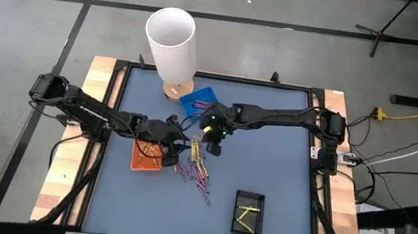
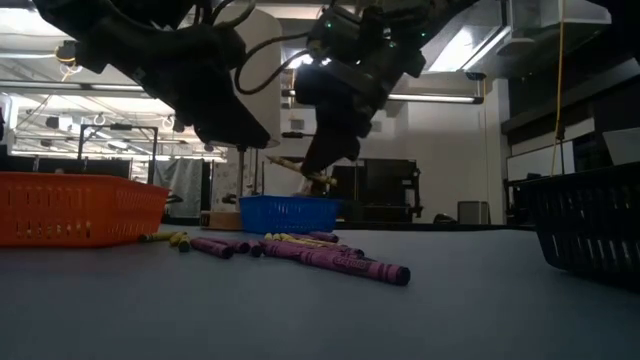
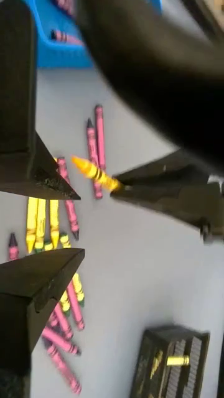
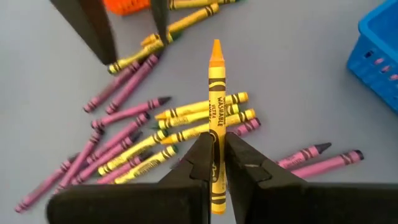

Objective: Sort crayons
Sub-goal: Put the yellow crayon into the orange bin

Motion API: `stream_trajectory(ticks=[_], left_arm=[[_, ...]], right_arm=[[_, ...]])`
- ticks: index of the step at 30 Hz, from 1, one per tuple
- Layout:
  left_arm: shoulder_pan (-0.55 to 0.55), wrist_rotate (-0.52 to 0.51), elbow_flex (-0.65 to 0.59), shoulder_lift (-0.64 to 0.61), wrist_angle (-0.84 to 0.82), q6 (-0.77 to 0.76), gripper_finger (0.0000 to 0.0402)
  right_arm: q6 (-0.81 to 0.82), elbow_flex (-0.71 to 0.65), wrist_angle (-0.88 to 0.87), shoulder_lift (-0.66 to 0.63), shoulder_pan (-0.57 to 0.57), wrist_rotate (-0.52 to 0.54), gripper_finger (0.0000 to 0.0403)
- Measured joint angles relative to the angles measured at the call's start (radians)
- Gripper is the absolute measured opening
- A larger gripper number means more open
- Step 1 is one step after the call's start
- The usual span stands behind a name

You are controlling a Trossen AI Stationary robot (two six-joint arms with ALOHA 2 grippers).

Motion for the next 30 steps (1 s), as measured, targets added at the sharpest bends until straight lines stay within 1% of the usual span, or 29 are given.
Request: stream_trajectory(ticks=[2, 7, 12, 16, 19, 22, 26, 30], left_arm=[[0.0, -0.017, 0.0, 0.0, 0.008, 0.0, 0.012], [-0.002, -0.019, 0.0, 0.0, 0.014, -0.001, 0.012], [-0.003, -0.019, 0.0, 0.0, 0.008, -0.049, 0.012], [-0.002, -0.03, 0.0, 0.0, -0.009, -0.169, 0.012], [-0.001, -0.052, 0.0, 0.0, -0.016, -0.245, 0.012], [-0.002, -0.071, 0.0, 0.0, -0.016, -0.264, 0.012], [-0.001, -0.134, 0.0, 0.0, -0.022, -0.284, 0.012], [-0.001, -0.146, 0.0, 0.0, -0.022, -0.267, 0.012]], right_arm=[[0.043, 0.0, 0.009, 0.0, 0.007, 0.0, 0.0025], [0.153, 0.0, 0.048, 0.0, 0.012, 0.019, 0.0026], [0.202, 0.0, 0.109, 0.0, 0.014, 0.041, 0.0026], [0.205, 0.0, 0.169, -0.001, 0.013, 0.047, 0.0026], [0.205, 0.0, 0.182, -0.001, 0.013, 0.046, 0.0026], [0.205, 0.0, 0.177, -0.001, 0.013, 0.046, 0.0026], [0.204, 0.001, 0.147, -0.003, 0.013, 0.047, 0.0026], [0.204, 0.001, 0.107, -0.003, 0.012, 0.047, 0.0026]])
